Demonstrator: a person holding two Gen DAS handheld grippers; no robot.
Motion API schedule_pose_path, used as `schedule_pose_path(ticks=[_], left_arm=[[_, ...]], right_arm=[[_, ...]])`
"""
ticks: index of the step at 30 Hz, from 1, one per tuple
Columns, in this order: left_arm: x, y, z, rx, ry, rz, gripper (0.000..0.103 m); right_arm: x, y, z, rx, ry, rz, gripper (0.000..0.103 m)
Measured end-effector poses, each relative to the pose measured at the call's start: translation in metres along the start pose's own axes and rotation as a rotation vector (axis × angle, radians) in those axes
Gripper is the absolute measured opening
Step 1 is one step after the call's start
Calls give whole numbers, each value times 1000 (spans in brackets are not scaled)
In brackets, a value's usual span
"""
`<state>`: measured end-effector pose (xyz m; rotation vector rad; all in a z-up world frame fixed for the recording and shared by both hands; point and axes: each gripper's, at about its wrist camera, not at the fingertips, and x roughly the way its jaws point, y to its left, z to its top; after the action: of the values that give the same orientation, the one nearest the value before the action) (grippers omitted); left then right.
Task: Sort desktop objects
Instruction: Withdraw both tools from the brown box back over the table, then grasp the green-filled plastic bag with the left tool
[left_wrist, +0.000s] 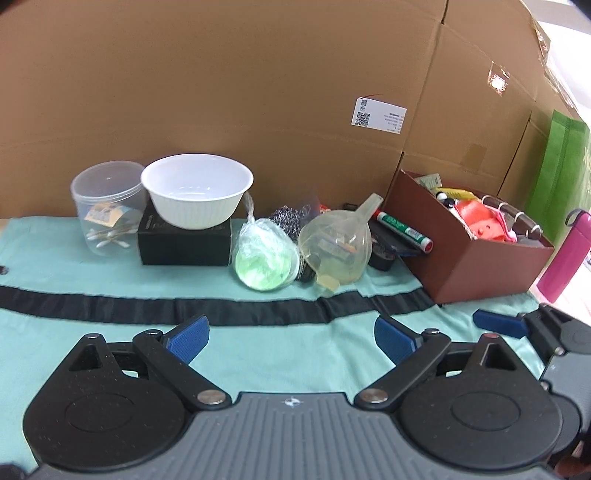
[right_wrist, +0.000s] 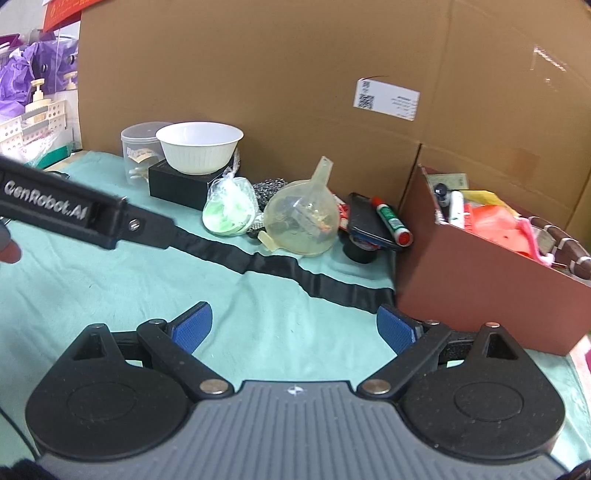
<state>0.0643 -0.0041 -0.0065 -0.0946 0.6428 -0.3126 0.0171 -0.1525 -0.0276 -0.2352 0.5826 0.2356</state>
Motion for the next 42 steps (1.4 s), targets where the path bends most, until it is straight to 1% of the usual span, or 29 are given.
schedule_pose_path(ticks=[4,7,10,13,16,19,21,24,26,29,31,32,33,35,36,38,41,42], left_arm=[[19,12,10,-17,-21,-6,93],[32,25,19,-44,-10,2,92],[44,33,28,-44,-3,5,85],[58,39,33,-25,17,0,85],[74,44,36,-18,50,-13,79],[87,51,37,-16,77,-25,72],[95,55,38,-22,96,-34,61],[106,62,39,-43,114,-42,53],[111,66,41,-56,115,-45,53],[118,70,42,-78,125,-64,53],[121,71,43,-79,116,-70,53],[122,71,44,-79,116,-74,53],[122,71,45,-82,117,-77,54],[122,70,45,-76,122,-94,52],[122,69,45,-77,123,-110,44],[119,69,44,-94,126,-143,35],[111,64,45,-70,114,-130,35],[107,62,45,-64,113,-129,34]], right_arm=[[16,3,8,9,3,38,94],[27,6,15,18,-10,77,93],[40,15,23,-5,-29,117,93],[57,25,32,-42,-47,139,92],[76,34,39,-73,-58,139,91],[97,40,46,-88,-30,165,79],[108,41,52,-81,-15,190,79],[121,42,60,-59,-11,207,77],[130,43,65,-54,-8,210,73],[143,45,69,-51,-2,207,71],[151,45,72,-41,1,206,71],[152,46,72,-38,-2,208,67],[156,46,72,-35,7,215,65],[159,48,70,-37,0,198,56],[159,49,70,-46,-3,187,55],[156,49,71,-44,-1,179,50],[147,44,69,-17,-6,176,33],[142,42,68,-14,-2,177,30]])
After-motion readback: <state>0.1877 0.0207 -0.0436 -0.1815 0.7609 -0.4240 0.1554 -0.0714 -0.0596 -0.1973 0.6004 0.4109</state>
